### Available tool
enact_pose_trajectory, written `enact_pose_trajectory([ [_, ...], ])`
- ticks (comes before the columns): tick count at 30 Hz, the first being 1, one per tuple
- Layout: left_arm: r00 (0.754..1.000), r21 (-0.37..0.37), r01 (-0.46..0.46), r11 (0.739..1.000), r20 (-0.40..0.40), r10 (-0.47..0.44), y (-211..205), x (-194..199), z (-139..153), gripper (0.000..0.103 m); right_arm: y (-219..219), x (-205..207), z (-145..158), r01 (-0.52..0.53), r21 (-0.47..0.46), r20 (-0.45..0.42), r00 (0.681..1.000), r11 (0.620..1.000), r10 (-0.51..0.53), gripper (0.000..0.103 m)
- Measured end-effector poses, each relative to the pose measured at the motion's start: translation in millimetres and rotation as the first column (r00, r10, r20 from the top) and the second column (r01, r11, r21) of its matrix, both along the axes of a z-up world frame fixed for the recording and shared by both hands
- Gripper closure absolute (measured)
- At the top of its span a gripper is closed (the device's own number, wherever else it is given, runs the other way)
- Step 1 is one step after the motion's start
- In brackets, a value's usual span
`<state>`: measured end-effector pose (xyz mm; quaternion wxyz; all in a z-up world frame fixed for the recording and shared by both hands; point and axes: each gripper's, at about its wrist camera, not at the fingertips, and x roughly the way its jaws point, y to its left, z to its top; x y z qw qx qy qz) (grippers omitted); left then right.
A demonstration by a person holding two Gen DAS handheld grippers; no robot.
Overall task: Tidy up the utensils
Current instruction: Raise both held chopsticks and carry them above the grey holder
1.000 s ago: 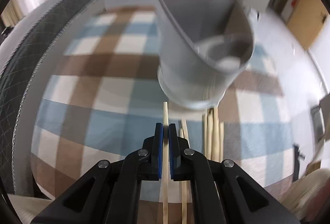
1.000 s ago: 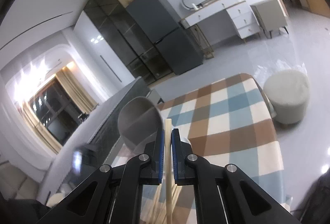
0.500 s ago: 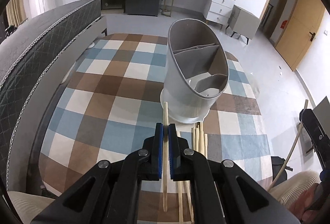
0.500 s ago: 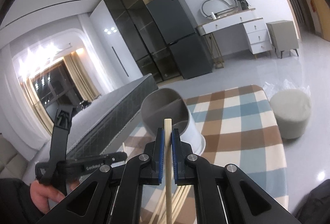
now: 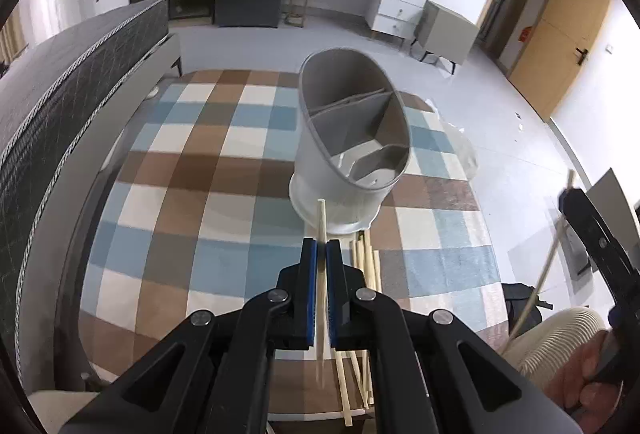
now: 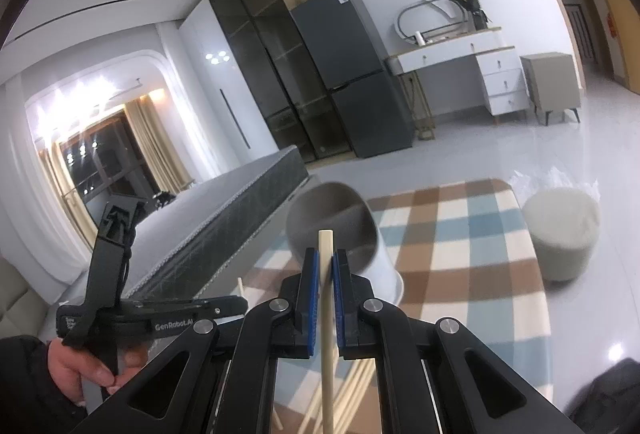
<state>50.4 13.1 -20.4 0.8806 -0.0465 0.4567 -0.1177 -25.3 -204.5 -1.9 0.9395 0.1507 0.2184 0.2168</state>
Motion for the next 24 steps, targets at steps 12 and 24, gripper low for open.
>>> enact_pose_trajectory([
  [12,0.996,-0.122,0.026,0.992,0.083,-0.016,11,33,74,0.103,21,67,63,-0.027,-0.033,0.147,0.989,0.999,0.032,0.097],
  [24,0.973,-0.293,-0.029,0.956,0.209,0.093,44,95,131,0.103,72,154,105,-0.128,-0.045,0.356,0.925,0.991,0.135,0.097],
])
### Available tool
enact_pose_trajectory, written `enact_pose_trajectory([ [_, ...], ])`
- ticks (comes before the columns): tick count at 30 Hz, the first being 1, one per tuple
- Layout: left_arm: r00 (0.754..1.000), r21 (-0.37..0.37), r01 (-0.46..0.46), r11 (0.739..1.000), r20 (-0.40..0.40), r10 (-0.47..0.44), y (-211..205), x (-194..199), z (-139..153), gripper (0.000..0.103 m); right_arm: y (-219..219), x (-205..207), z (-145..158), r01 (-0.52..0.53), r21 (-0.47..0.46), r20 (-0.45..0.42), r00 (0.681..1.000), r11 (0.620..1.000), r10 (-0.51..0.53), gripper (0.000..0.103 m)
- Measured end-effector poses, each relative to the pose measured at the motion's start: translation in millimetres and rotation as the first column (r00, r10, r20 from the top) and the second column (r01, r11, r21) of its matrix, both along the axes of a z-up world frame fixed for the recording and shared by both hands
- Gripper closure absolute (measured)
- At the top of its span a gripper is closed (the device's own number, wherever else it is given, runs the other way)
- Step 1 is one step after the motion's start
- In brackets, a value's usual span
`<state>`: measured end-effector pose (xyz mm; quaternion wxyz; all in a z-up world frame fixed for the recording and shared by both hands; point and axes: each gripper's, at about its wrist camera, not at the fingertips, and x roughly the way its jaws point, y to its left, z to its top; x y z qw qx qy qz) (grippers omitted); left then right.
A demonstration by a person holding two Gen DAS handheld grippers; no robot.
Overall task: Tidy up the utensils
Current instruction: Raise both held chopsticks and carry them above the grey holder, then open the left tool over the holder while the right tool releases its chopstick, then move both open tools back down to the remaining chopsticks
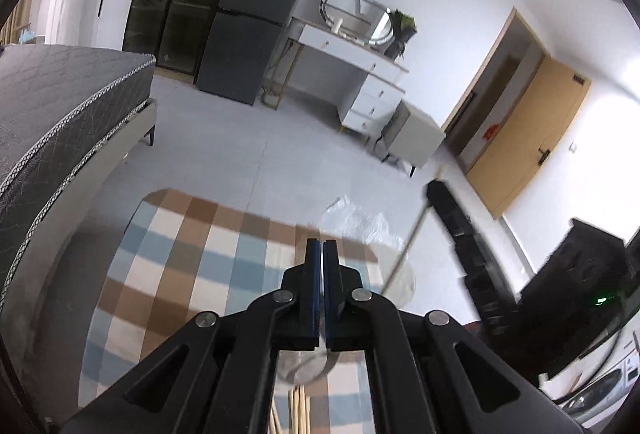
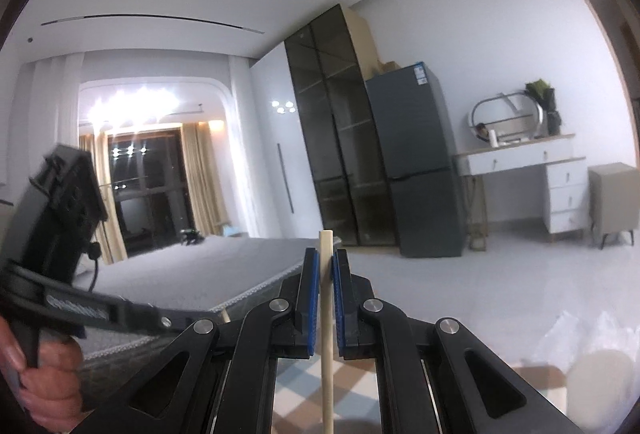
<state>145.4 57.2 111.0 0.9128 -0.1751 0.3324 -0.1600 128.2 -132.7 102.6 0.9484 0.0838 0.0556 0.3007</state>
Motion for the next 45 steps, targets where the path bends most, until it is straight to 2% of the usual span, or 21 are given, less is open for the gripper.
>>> enact_pose_trajectory([
  [4,1.0,-0.022,0.005,1.0,0.015,-0.005,2,14,-8,0.103,13,27,-19,-0.017,-0.006,-0.035,0.999,1.0,0.017,0.097],
  [7,1.0,-0.021,0.003,1.0,-0.009,-0.004,7,21,-21,0.103,11,33,-37,-0.014,0.005,-0.074,0.997,1.0,0.014,0.097],
  [12,0.996,0.007,0.018,1.0,-0.082,-0.017,7,24,-47,0.103,6,27,-56,-0.003,-0.005,-0.089,0.996,1.0,0.003,0.097],
  [15,0.992,0.024,0.026,0.999,-0.121,-0.023,6,22,-61,0.103,2,23,-59,0.019,0.009,-0.06,0.998,1.0,-0.018,0.097],
  [18,0.988,0.025,0.031,0.999,-0.154,-0.027,7,19,-68,0.103,-4,18,-47,0.029,0.063,-0.003,1.0,0.998,-0.029,0.097],
  [21,0.987,0.051,0.026,0.998,-0.161,-0.017,7,13,-73,0.103,0,22,-39,0.048,0.066,0.033,0.998,0.997,-0.051,0.097],
  [25,0.981,0.049,0.019,0.999,-0.194,-0.009,10,10,-84,0.103,10,27,-51,0.064,0.022,0.036,0.997,0.998,-0.064,0.097],
  [33,0.97,0.081,-0.006,0.997,-0.242,0.025,20,-1,-94,0.103,17,20,-72,0.033,-0.068,-0.029,0.999,0.997,-0.035,0.093],
  [34,0.968,0.086,-0.011,0.996,-0.248,0.032,20,-2,-95,0.103,15,17,-73,0.021,-0.078,-0.051,0.998,0.997,-0.025,0.089],
  [35,0.967,0.087,-0.013,0.996,-0.254,0.035,21,-4,-95,0.103,12,18,-72,0.015,-0.079,-0.066,0.998,0.997,-0.02,0.072],
  [36,0.965,0.088,-0.013,0.996,-0.259,0.035,22,-6,-94,0.101,9,13,-72,0.015,-0.082,-0.093,0.995,0.996,-0.023,0.06],
  [37,0.965,0.091,-0.016,0.996,-0.26,0.039,22,-10,-92,0.092,3,10,-70,0.013,-0.075,-0.107,0.994,0.997,-0.021,0.051],
  [38,0.965,0.096,-0.022,0.995,-0.257,0.046,22,-14,-91,0.079,-1,6,-70,0.009,-0.066,-0.112,0.994,0.998,-0.017,0.051],
  [40,0.97,0.091,-0.032,0.995,-0.236,0.053,23,-22,-88,0.068,-9,-8,-65,0.016,-0.073,-0.134,0.991,0.997,-0.026,0.047],
  [42,0.973,0.104,-0.047,0.993,-0.219,0.069,22,-31,-84,0.062,-17,-18,-59,0.012,-0.073,-0.154,0.988,0.997,-0.023,0.046],
  [44,0.975,0.115,-0.052,0.992,-0.209,0.075,20,-40,-80,0.061,-26,-26,-53,0.018,-0.061,-0.167,0.986,0.998,-0.028,0.035],
  [45,0.976,0.118,-0.051,0.992,-0.203,0.074,19,-44,-77,0.061,-31,-34,-48,0.027,-0.059,-0.17,0.985,0.998,-0.036,0.033],
])
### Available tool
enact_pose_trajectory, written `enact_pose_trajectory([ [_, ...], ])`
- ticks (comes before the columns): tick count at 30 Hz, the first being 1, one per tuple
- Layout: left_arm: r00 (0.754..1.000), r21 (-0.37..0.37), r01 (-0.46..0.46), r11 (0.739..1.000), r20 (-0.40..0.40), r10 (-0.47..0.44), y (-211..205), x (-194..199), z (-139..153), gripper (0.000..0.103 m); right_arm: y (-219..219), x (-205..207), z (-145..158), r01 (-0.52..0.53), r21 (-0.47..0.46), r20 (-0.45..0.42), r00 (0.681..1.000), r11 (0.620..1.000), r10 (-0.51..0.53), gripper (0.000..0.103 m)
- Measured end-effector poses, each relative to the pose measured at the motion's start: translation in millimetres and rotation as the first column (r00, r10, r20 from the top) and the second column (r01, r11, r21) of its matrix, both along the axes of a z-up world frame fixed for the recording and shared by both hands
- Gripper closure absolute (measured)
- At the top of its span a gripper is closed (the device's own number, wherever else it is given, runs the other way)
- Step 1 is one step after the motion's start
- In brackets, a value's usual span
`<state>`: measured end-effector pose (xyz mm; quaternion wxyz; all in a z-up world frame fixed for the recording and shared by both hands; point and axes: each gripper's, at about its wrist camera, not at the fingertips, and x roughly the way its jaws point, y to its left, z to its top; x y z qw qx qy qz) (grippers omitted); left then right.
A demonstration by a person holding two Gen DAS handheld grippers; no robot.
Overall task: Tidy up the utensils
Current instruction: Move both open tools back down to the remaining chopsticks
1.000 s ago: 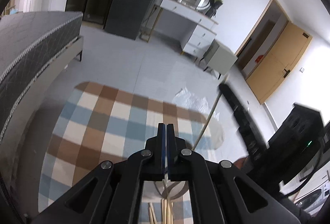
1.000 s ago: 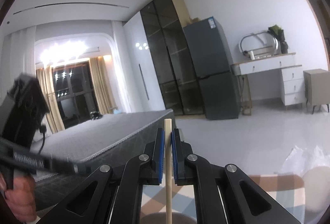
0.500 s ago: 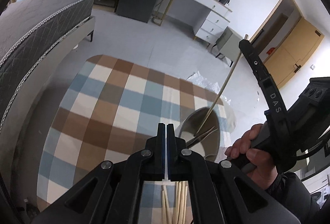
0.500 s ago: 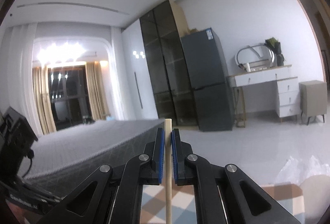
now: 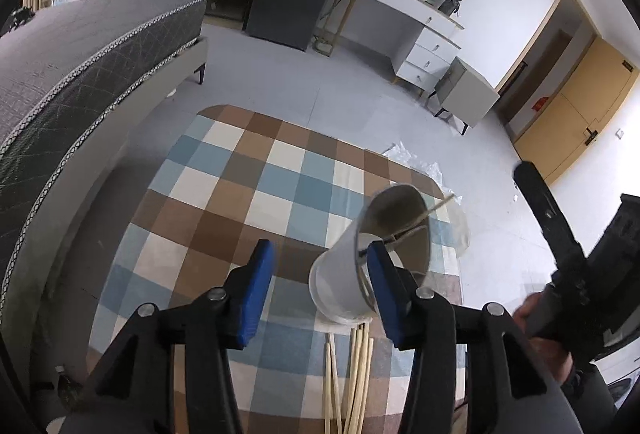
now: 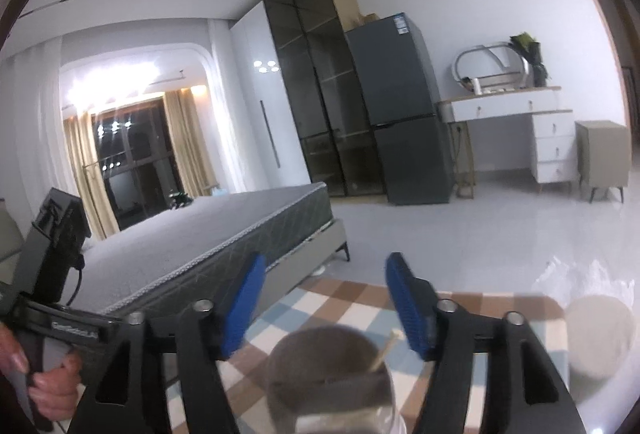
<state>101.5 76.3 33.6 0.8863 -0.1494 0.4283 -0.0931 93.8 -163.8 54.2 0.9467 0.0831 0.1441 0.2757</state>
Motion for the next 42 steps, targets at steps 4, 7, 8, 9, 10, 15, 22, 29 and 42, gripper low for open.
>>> enact_pose_trajectory([
  [4,0.999,0.041,-0.011,0.999,0.031,0.009,-7,-19,11,0.049,-12,-28,14,0.006,0.012,-0.004,1.0,1.0,-0.006,0.023],
  [7,0.998,0.059,-0.032,0.998,0.055,0.029,-10,-29,16,0.038,-15,-46,20,0.01,-0.002,-0.01,1.0,1.0,-0.01,0.018],
  [8,0.998,0.065,-0.037,0.997,0.062,0.033,-11,-33,18,0.034,-15,-52,20,0.009,-0.004,-0.009,1.0,1.0,-0.009,0.017],
  [9,0.997,0.075,-0.042,0.996,0.07,0.036,-13,-38,19,0.033,-17,-59,21,0.01,-0.008,-0.008,1.0,1.0,-0.01,0.016],
  [10,0.996,0.083,-0.044,0.996,0.075,0.038,-15,-41,20,0.03,-18,-65,22,0.016,-0.013,-0.008,1.0,1.0,-0.016,0.013],
  [15,0.993,0.131,-0.052,0.99,0.111,0.037,-24,-58,24,0.023,-24,-89,19,0.039,-0.008,-0.016,0.999,0.999,-0.039,0.007],
  [22,0.985,0.184,-0.065,0.981,0.17,0.033,-33,-80,22,0.02,-28,-111,6,0.062,-0.011,-0.027,0.998,0.998,-0.063,0.002],
  [29,0.979,0.24,-0.08,0.967,0.204,0.031,-41,-96,11,0.019,-30,-119,-8,0.077,-0.004,-0.058,0.995,0.997,-0.077,0.002],
  [42,0.995,0.295,-0.089,0.951,0.071,0.071,-39,-86,-59,0.019,-25,-117,-66,0.06,-0.053,-0.227,0.971,0.997,-0.07,0.001],
])
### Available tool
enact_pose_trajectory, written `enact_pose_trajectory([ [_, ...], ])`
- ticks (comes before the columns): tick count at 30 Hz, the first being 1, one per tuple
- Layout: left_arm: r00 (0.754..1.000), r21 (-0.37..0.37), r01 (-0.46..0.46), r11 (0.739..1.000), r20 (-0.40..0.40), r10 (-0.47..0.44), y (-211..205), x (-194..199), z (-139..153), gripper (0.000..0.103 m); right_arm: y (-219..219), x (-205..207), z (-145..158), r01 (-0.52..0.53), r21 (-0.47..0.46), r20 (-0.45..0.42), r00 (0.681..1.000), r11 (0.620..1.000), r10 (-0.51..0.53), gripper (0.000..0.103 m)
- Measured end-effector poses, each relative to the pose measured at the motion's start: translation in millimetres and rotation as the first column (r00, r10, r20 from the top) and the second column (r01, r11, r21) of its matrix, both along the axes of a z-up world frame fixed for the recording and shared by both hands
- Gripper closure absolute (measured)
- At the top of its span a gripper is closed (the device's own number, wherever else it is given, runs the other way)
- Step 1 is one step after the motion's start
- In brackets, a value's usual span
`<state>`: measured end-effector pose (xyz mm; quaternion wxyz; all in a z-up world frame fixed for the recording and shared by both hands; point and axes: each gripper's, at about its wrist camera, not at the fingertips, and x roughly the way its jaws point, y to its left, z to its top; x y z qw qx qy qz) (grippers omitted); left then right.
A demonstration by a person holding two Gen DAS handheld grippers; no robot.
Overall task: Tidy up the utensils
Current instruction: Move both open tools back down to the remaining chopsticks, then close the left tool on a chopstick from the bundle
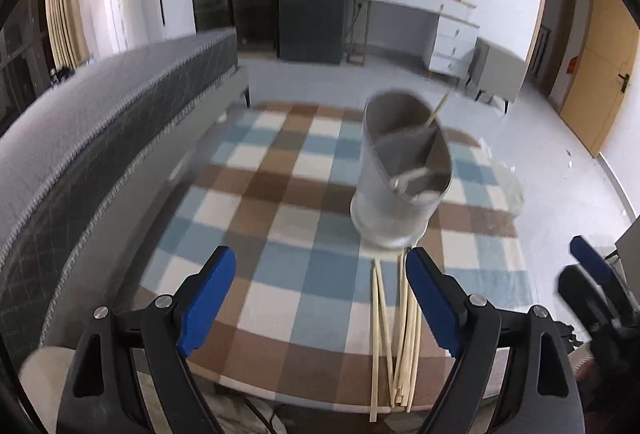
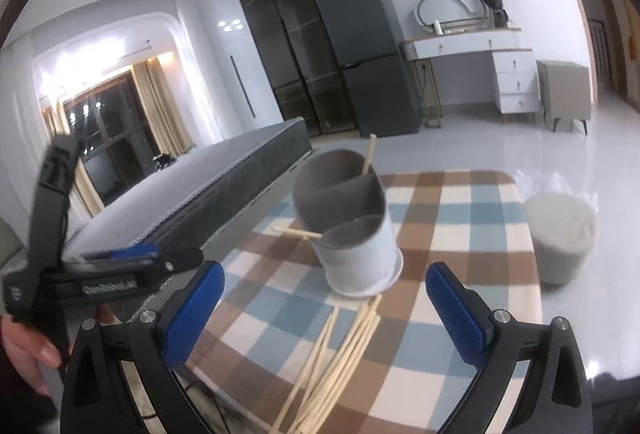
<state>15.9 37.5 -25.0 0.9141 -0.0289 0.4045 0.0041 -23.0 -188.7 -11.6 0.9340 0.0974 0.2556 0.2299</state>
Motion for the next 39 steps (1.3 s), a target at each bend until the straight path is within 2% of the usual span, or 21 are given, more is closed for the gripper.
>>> enact_pose_trajectory([
  [5,0.996,0.0,0.026,1.0,-0.084,-0.026,-4,12,-33,0.019,-7,7,-22,0.038,0.004,-0.056,0.998,0.999,-0.038,0.001],
  [10,0.981,0.023,0.065,0.998,-0.184,-0.06,-12,26,-68,0.019,-16,19,-39,0.088,0.004,-0.129,0.988,0.996,-0.087,0.001],
  [16,0.935,0.046,0.132,0.99,-0.339,-0.109,-30,38,-111,0.02,-23,34,-59,0.11,0.0,-0.243,0.964,0.994,-0.107,0.001],
  [22,0.901,0.055,0.148,0.988,-0.419,-0.111,-36,41,-130,0.021,-27,42,-66,0.118,0.016,-0.296,0.949,0.993,-0.108,0.003],
  [25,0.888,0.036,0.149,0.988,-0.444,-0.118,-39,42,-134,0.024,-27,44,-66,0.113,0.024,-0.309,0.946,0.993,-0.1,0.002],
  [28,0.886,0.036,0.155,0.987,-0.447,-0.123,-41,43,-133,0.025,-26,45,-66,0.103,0.036,-0.317,0.944,0.994,-0.087,0.002],
  [30,0.884,0.018,0.146,0.989,-0.451,-0.122,-40,46,-131,0.033,-26,45,-66,0.098,0.042,-0.318,0.945,0.994,-0.08,0.002],
  [33,0.887,0.017,0.145,0.989,-0.446,-0.123,-45,55,-126,0.055,-27,45,-64,0.092,0.054,-0.318,0.946,0.994,-0.07,0.002],
  [35,0.885,0.014,0.167,0.986,-0.443,-0.143,-54,66,-122,0.082,-29,46,-65,0.088,0.065,-0.324,0.944,0.994,-0.063,0.002],
  [37,0.879,0.008,0.185,0.983,-0.448,-0.162,-61,72,-122,0.097,-32,47,-65,0.088,0.081,-0.334,0.941,0.993,-0.056,0.002],
  [39,0.878,0.0,0.181,0.984,-0.45,-0.162,-67,80,-121,0.101,-35,48,-66,0.09,0.097,-0.347,0.937,0.991,-0.051,0.003],
])
